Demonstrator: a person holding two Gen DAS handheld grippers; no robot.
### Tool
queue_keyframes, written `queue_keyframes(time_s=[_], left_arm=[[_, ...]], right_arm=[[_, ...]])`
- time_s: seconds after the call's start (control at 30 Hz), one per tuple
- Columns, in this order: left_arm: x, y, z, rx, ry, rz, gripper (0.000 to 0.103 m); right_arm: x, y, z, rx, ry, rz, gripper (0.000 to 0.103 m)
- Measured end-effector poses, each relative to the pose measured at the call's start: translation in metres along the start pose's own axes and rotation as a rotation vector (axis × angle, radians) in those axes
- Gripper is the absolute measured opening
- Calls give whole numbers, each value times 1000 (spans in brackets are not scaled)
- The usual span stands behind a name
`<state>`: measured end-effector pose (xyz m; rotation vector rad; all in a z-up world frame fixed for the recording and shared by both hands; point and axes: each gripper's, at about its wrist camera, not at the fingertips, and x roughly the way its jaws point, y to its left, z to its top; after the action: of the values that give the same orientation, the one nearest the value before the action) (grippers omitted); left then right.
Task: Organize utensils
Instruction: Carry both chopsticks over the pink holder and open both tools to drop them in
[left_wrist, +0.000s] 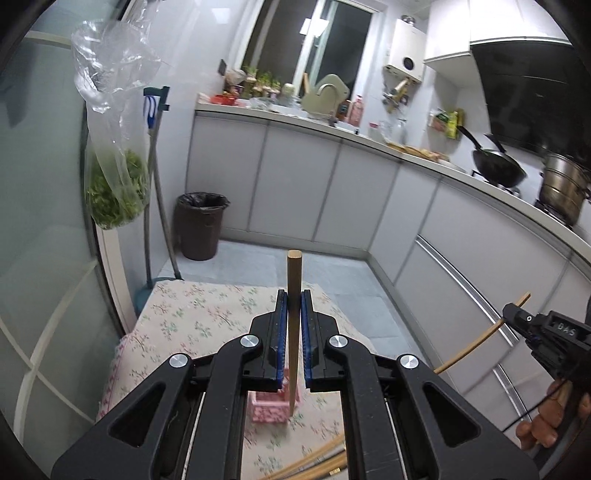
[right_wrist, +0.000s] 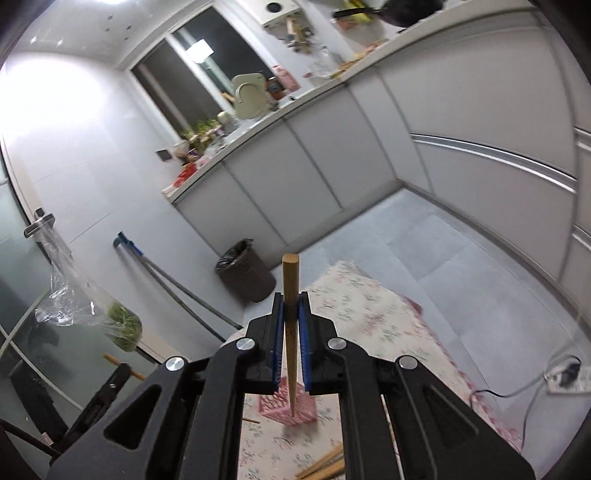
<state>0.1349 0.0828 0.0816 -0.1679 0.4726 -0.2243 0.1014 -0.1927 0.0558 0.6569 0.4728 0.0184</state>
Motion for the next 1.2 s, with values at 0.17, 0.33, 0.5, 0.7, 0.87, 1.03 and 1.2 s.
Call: queue_keyframes(time_s=[0.17, 0.33, 0.5, 0.7, 0.87, 1.03, 1.2], left_arm=[[27, 7, 10, -9, -7, 28, 7], [60, 16, -3, -19, 67, 42, 8], [66, 24, -16, -39, 91, -15, 16], [44, 38, -11, -103, 49, -13, 28], [38, 46, -5, -136, 34, 5, 31], [37, 44, -3, -125, 42, 7, 31], [40, 42, -3, -112, 50, 21, 33]], right_arm=[[35, 22, -1, -26, 5, 32, 8], [67, 36, -11, -67, 24, 35, 8], [91, 42, -20, -93, 51, 52, 8], [108, 46, -26, -116, 64, 38, 8], [123, 49, -34, -138, 88, 21, 8], [135, 57, -45, -167, 102, 10, 8], [152, 63, -54, -198, 139, 42, 11]])
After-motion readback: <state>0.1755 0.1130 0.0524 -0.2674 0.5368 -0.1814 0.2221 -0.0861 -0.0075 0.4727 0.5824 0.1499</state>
